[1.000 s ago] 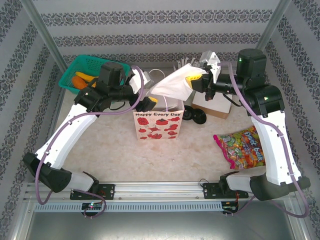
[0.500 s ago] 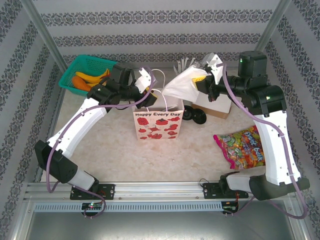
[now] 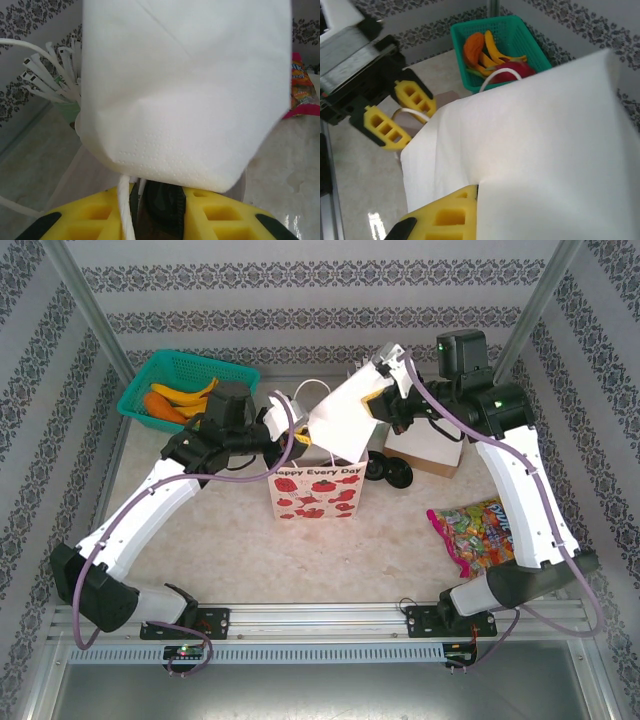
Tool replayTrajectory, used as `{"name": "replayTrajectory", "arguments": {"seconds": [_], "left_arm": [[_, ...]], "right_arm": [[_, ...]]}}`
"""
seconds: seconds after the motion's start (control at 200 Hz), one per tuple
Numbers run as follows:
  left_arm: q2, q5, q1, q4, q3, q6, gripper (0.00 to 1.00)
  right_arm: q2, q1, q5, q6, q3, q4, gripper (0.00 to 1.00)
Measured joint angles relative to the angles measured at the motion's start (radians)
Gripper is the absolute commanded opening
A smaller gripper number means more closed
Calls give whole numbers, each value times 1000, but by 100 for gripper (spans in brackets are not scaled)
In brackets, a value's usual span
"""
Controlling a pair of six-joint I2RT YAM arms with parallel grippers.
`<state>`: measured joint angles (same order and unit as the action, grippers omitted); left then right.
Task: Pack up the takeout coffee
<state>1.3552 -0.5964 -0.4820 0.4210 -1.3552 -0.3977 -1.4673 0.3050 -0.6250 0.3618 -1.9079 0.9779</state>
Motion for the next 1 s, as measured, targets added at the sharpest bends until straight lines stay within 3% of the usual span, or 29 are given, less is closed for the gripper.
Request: {"name": "replayTrajectory", "arguments": {"seconds": [0.28, 0.62, 0.769, 0.999], "left_arm": [[-49, -34, 0, -49, 50, -66, 36], [-73, -106, 0, -71, 80, -188, 37], [-92, -115, 0, -71, 93, -225, 43], [-126, -132, 0, -70, 93, -257, 41]], "right_arm": [[25, -61, 3, -5, -40, 13, 0], [-10, -26, -11, 19, -26, 16, 0], [-48, -20, -62, 48, -29, 37, 0], [-54, -8, -71, 57, -29, 44, 0]]}}
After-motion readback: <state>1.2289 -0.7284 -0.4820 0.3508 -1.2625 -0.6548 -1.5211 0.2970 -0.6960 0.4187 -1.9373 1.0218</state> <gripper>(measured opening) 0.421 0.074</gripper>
